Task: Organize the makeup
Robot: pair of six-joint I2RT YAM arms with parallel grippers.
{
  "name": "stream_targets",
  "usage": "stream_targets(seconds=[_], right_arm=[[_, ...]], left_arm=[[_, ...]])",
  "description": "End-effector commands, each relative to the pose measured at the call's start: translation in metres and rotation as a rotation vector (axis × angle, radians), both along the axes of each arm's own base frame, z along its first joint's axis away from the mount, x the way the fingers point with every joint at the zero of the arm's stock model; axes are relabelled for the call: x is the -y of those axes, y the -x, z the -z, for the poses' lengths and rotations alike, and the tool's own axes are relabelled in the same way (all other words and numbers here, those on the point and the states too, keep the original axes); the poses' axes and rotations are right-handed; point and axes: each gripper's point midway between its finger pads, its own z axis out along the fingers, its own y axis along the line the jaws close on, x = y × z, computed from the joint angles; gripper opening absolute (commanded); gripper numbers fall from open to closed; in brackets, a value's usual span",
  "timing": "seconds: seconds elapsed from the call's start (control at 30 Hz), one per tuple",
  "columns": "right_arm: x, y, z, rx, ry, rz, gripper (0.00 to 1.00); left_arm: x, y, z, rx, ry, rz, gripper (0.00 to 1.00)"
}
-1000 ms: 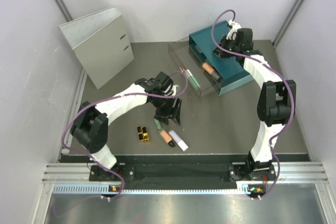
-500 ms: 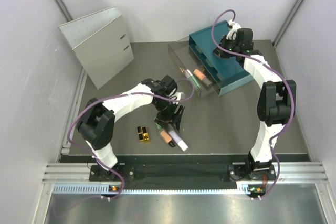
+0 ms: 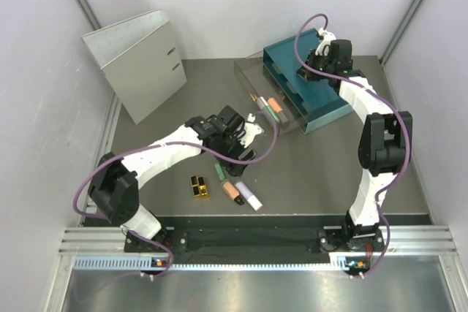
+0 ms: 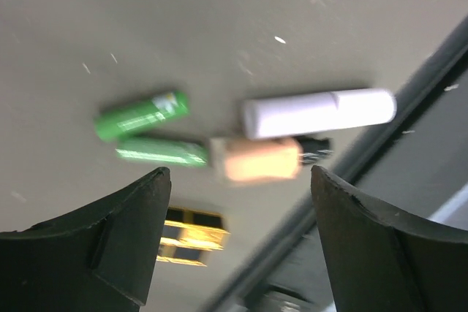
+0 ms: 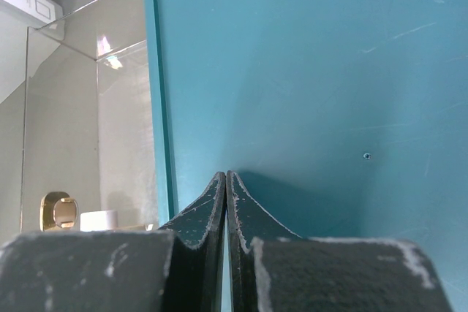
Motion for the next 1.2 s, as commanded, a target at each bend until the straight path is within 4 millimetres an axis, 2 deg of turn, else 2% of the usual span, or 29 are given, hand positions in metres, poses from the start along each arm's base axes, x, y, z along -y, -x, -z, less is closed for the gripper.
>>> stream_targets(seconds=[0.0,0.1,0.27,0.4,0.47,0.57,0.73,0.9,1.07,1.17], right_arm=[[0.007,0.071,0.12,-0.438,0.086,-0.015,0.0],[0.007,0.07,0.118,-0.436,0.09,-0.019,0.0],[0.007,0.071,0.119,-0.438,0.091,-0.019,0.0],[0.007,0.072,0.122,-0.445,0.09,-0.018,0.0],[0.008,0.074,0.122,-0.449,0.092,-0.019,0.0],[0.008,0.074,0.123,-0.451,0.095,-0.018,0.0],[0.009,0.075,0.125,-0.455,0.1,-0.018,0.0],[0.008,0.075,0.129,-0.466,0.094,-0.017,0.0],[0.007,0.076,0.128,-0.464,0.085,-0.016,0.0],[0.008,0.079,0.131,-0.471,0.087,-0.015,0.0]], left_arm=[[-0.003,-0.022,0.006,0.233,-0.007,0.272,0.82],[0.0,-0.034,0.0,0.344,0.0,0.363,0.83],[0.006,-0.029,0.002,0.401,0.031,0.554,0.83],[0.025,-0.029,-0.007,0.441,0.109,0.661,0.82],[0.034,-0.014,-0.006,0.395,0.179,0.744,0.81],[0.046,-0.003,-0.008,0.372,0.249,0.834,0.8],[0.052,0.008,-0.006,0.379,0.284,0.947,0.8],[0.049,0.022,0.001,0.379,0.252,1.08,0.82],[0.047,0.037,0.021,0.356,0.21,1.201,0.81],[0.048,0.038,0.034,0.338,0.162,1.233,0.82]])
